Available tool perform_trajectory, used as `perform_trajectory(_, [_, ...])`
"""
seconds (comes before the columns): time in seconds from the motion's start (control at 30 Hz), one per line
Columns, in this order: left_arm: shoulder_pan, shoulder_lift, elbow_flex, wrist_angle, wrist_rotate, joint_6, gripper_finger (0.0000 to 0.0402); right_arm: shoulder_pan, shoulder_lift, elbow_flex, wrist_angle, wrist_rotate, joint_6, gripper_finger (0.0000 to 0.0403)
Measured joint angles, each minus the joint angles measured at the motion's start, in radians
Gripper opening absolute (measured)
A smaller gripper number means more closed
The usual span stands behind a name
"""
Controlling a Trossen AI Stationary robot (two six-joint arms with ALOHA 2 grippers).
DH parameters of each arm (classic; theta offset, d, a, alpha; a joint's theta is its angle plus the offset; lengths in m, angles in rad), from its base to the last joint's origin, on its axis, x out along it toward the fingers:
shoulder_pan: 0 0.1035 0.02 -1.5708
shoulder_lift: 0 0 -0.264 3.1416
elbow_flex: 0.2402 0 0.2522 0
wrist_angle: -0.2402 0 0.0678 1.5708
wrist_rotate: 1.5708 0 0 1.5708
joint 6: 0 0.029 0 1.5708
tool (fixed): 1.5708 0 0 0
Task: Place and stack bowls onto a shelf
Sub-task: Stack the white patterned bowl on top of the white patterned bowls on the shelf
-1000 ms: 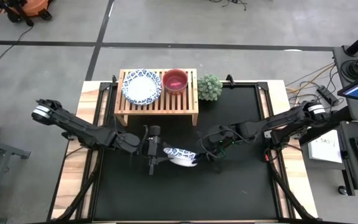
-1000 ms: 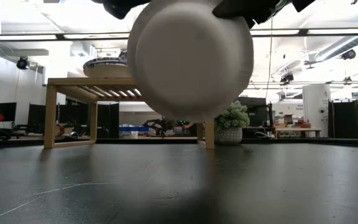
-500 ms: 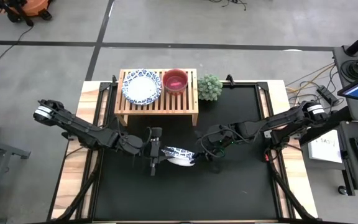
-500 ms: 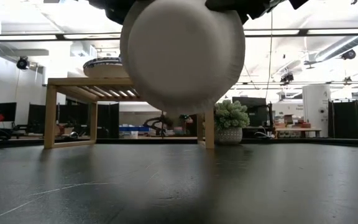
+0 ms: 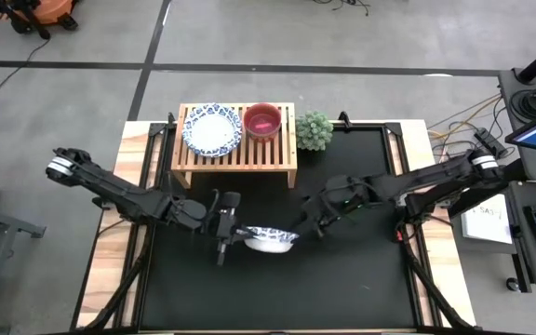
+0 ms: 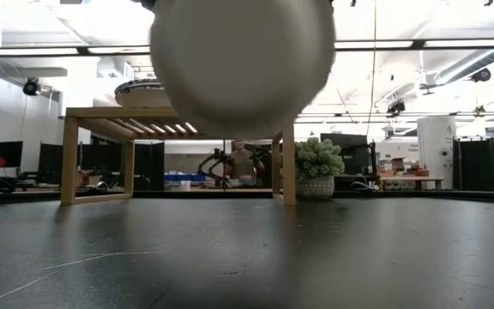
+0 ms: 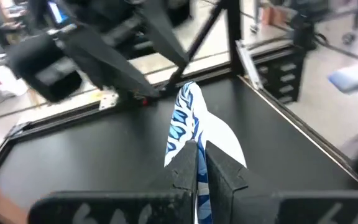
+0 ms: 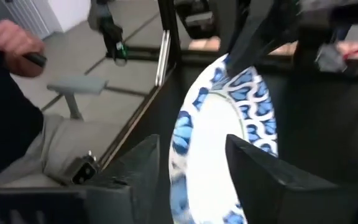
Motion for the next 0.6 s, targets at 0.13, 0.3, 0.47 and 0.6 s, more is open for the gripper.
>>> perform_trajectory(0.13, [-0.015, -0.068, 0.050, -0.135, 0.017, 0.047, 0.0001, -0.003, -0.087, 0.000, -0.021, 0.001, -0.019, 0.0201])
perform_trajectory(0.3, [-0.019, -0.139, 0.199, -0.379, -0.015, 0.119, 0.0000, -0.002, -0.172, -0.008, -0.034, 0.000, -0.072, 0.0219])
perform_trajectory(0.47, [-0.017, -0.152, 0.427, -0.721, -0.264, 0.179, 0.0000, -0.002, -0.215, -0.028, -0.036, 0.001, -0.119, 0.0219])
perform_trajectory(0.6, [0.020, -0.126, 0.540, -0.858, -0.677, 0.261, 0.0000, -0.002, -0.216, -0.057, -0.027, 0.000, -0.148, 0.0219])
